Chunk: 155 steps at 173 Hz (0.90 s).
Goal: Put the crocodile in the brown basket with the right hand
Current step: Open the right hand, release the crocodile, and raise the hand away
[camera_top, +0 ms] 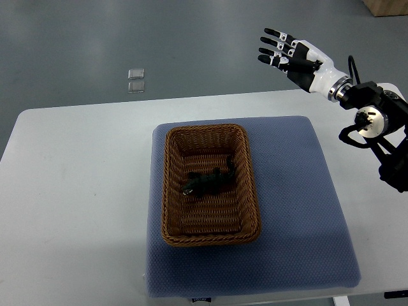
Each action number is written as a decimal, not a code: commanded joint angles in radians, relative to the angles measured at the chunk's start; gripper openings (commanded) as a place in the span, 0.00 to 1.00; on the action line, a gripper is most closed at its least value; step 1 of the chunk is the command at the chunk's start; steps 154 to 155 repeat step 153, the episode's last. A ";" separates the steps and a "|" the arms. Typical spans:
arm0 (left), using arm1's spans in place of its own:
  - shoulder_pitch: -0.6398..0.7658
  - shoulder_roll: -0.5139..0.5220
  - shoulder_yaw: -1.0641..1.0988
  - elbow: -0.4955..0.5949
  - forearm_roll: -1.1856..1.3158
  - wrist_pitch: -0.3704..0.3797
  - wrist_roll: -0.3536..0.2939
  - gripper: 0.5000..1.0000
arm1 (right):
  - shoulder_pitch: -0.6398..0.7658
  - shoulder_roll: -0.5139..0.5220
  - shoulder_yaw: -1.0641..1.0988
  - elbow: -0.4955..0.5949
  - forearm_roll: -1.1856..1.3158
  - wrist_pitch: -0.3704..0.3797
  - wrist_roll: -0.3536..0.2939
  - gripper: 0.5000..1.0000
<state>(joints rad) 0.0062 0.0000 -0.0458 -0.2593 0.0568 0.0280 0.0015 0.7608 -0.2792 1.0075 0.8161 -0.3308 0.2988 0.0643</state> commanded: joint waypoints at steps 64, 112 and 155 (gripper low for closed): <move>0.000 0.000 0.000 0.000 0.000 0.000 0.000 1.00 | -0.133 0.077 0.013 -0.158 0.558 0.019 0.115 0.86; 0.000 0.000 0.001 -0.003 0.000 0.000 0.000 1.00 | -0.149 0.081 0.028 -0.158 0.562 0.059 0.137 0.86; 0.000 0.000 0.000 -0.003 0.000 0.000 0.000 1.00 | -0.153 0.080 0.028 -0.158 0.564 0.079 0.137 0.86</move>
